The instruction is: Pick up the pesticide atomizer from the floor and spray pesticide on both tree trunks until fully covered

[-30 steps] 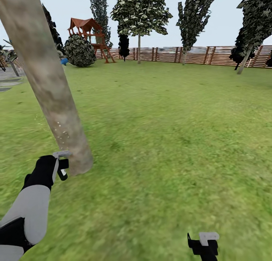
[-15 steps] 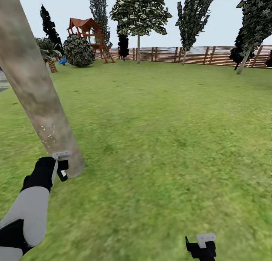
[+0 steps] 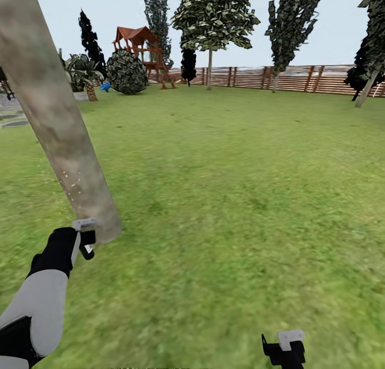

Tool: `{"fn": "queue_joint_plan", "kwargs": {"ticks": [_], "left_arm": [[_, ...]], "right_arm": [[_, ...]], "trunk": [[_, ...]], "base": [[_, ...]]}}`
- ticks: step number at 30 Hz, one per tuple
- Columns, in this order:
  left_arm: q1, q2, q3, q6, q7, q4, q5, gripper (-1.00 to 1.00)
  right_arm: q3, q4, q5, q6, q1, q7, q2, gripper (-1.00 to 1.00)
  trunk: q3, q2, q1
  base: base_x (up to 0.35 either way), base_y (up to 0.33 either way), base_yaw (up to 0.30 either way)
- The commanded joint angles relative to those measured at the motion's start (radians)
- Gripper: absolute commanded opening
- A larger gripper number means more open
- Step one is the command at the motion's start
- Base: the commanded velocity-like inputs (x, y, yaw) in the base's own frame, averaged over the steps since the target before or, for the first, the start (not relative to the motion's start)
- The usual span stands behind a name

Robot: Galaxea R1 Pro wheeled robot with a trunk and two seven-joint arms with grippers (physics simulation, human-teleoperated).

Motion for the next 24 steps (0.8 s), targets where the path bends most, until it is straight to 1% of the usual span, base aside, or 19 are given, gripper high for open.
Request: {"fn": "queue_joint_plan", "kwargs": {"ticks": [1,2,3,5,10,16,18,20,22,23,24], "left_arm": [[-0.001,-0.001,0.003,-0.006,-0.008,-0.001,-0.010,-1.00],[-0.001,-0.002,0.004,-0.013,-0.004,-0.001,0.005,-1.00],[-0.001,-0.001,0.004,-0.014,0.000,-0.001,0.044,-1.00],[-0.001,-0.001,0.005,-0.014,0.001,-0.001,0.051,-1.00],[-0.003,0.001,0.006,-0.007,0.005,-0.001,0.056,-1.00],[-0.013,0.029,0.005,-0.001,0.004,-0.001,0.053,-1.00],[-0.010,0.037,0.006,0.005,0.003,-0.001,0.055,-1.00],[-0.015,0.038,0.004,0.018,0.002,-0.001,0.054,-1.00],[-0.021,0.040,0.002,0.065,0.002,-0.002,0.055,-1.00],[-0.034,0.041,0.001,0.084,0.003,-0.002,0.055,-1.00],[-0.041,0.041,0.001,0.090,0.003,-0.002,0.055,-1.00]], "right_arm": [[-0.005,0.002,0.011,-0.003,-0.001,-0.006,0.000,1.00],[-0.005,0.002,0.011,-0.003,-0.001,-0.006,0.000,1.00],[-0.005,0.002,0.011,-0.003,-0.001,-0.006,0.000,1.00],[-0.005,0.002,0.011,-0.003,-0.001,-0.006,0.000,1.00],[-0.005,0.002,0.011,-0.003,-0.001,-0.006,-0.001,1.00],[-0.005,0.001,0.011,-0.003,-0.001,-0.006,0.000,1.00],[-0.005,0.002,0.011,-0.003,-0.001,-0.006,0.001,1.00],[-0.005,0.002,0.011,-0.003,-0.001,-0.006,0.001,1.00],[-0.005,0.002,0.011,-0.003,-0.001,-0.006,0.001,1.00],[-0.005,0.002,0.011,-0.003,-0.001,-0.006,0.001,1.00],[-0.005,0.002,0.011,-0.003,-0.001,-0.006,0.001,1.00]], "trunk": [[-0.001,0.000,0.000],[-0.001,0.000,0.000],[-0.001,0.000,0.000],[-0.001,0.000,0.000],[-0.001,0.000,0.000],[-0.001,0.000,0.000],[-0.002,0.000,0.000],[-0.003,0.000,0.000],[-0.003,0.000,0.000],[-0.004,0.000,0.000],[-0.004,0.000,0.000]], "base": [[0.002,-0.272,0.268],[0.266,-0.111,0.268],[0.327,-0.015,0.100],[0.332,-0.007,0.049],[0.336,-0.001,0.009],[0.329,0.000,0.022],[0.097,0.000,0.203],[0.014,0.000,0.252],[0.004,0.000,0.258],[0.001,0.000,0.259],[0.001,0.000,0.260]]}}
